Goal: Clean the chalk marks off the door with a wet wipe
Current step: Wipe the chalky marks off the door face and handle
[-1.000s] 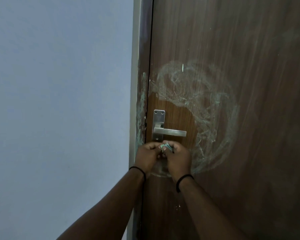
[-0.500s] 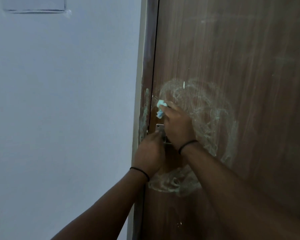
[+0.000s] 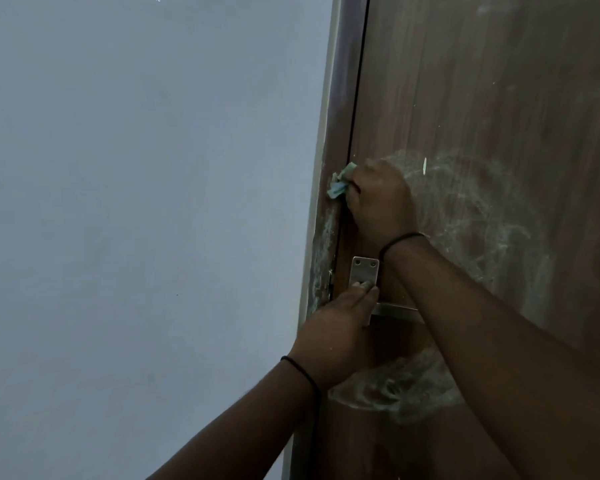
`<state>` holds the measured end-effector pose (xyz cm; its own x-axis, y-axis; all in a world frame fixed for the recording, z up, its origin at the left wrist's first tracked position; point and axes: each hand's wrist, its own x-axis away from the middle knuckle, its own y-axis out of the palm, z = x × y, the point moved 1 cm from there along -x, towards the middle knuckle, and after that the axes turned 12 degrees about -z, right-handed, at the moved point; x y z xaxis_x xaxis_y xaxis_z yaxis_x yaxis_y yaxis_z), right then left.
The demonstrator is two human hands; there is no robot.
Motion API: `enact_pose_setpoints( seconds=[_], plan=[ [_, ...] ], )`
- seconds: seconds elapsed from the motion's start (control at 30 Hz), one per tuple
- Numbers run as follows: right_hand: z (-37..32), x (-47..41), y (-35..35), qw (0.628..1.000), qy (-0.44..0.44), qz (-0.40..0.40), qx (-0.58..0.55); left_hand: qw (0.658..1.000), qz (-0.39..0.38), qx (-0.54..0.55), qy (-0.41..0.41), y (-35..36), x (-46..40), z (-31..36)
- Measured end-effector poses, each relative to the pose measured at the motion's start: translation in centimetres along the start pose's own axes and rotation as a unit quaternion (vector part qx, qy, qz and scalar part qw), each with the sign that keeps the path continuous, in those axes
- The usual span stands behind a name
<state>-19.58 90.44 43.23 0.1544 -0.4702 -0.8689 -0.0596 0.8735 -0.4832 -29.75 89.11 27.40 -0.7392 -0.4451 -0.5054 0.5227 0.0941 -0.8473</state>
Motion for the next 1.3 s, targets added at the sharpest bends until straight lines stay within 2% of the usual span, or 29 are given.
enact_pose_setpoints(
  seconds=[0.2, 0.33, 0.4, 0.47, 0.6, 0.67, 0.77, 0.8, 0.87, 0.97, 1.03, 1.1, 1.2, 1.3],
  plan=[
    [-0.7, 5.6, 0.4, 0.993, -0.044, -0.103, -0.030, 0.999, 0.014, -0.036, -0.015, -0.6, 0.6, 0.6],
    [-0.9, -0.3, -0.4, 0.999, -0.018, -0.044, -0.012, 0.999, 0.016, -0.034, -0.038, -0.1, 0.8, 0.1],
    [-0.9, -1.8, -0.1, 0.999, -0.009, -0.049, -0.004, 0.999, 0.020, -0.023, -0.040, 0.3, 1.0, 0.1],
    [-1.0, 0.3, 1.0, 0.996, -0.016, -0.082, 0.025, 0.999, 0.026, -0.016, -0.043, 0.6, 1.3, 0.2],
    [-1.9, 5.9, 2.1, 0.976, -0.101, -0.194, 0.007, 0.998, 0.033, -0.026, -0.044, 0.8, 2.0, 0.2],
    [-1.2, 3.2, 1.5, 0.982, -0.094, -0.164, 0.006, 0.998, 0.029, -0.038, -0.041, 0.8, 2.2, 0.0],
    [-0.5, -2.2, 0.1, 0.999, -0.029, -0.044, -0.001, 0.998, 0.023, -0.035, -0.041, 0.5, 2.0, -0.2],
    [-0.6, -2.8, 0.0, 0.999, -0.018, -0.033, -0.008, 0.998, 0.023, -0.035, -0.041, 0.5, 2.0, -0.2],
    [-0.8, -1.8, 0.5, 0.998, -0.041, -0.050, 0.001, 0.998, 0.028, -0.039, -0.040, 0.6, 2.0, -0.3],
    [-1.4, 2.7, 2.0, 0.986, -0.106, -0.131, -0.001, 0.997, 0.042, -0.041, -0.039, 0.8, 1.9, -0.2],
    [-1.5, 3.1, 1.8, 0.980, -0.119, -0.158, -0.011, 0.997, 0.042, -0.042, -0.040, 0.9, 1.9, -0.2],
    [-1.5, 0.4, 1.0, 0.986, -0.105, -0.127, -0.016, 0.998, 0.036, -0.046, -0.038, 1.0, 2.0, -0.3],
    [-1.2, -4.2, -0.8, 0.997, -0.038, -0.052, -0.034, 0.997, 0.038, -0.053, -0.044, 0.9, 2.1, -0.4],
    [-0.7, -3.2, -0.5, 0.996, -0.029, -0.086, -0.027, 0.997, 0.038, -0.047, -0.054, 0.8, 2.3, -0.1]
  ],
)
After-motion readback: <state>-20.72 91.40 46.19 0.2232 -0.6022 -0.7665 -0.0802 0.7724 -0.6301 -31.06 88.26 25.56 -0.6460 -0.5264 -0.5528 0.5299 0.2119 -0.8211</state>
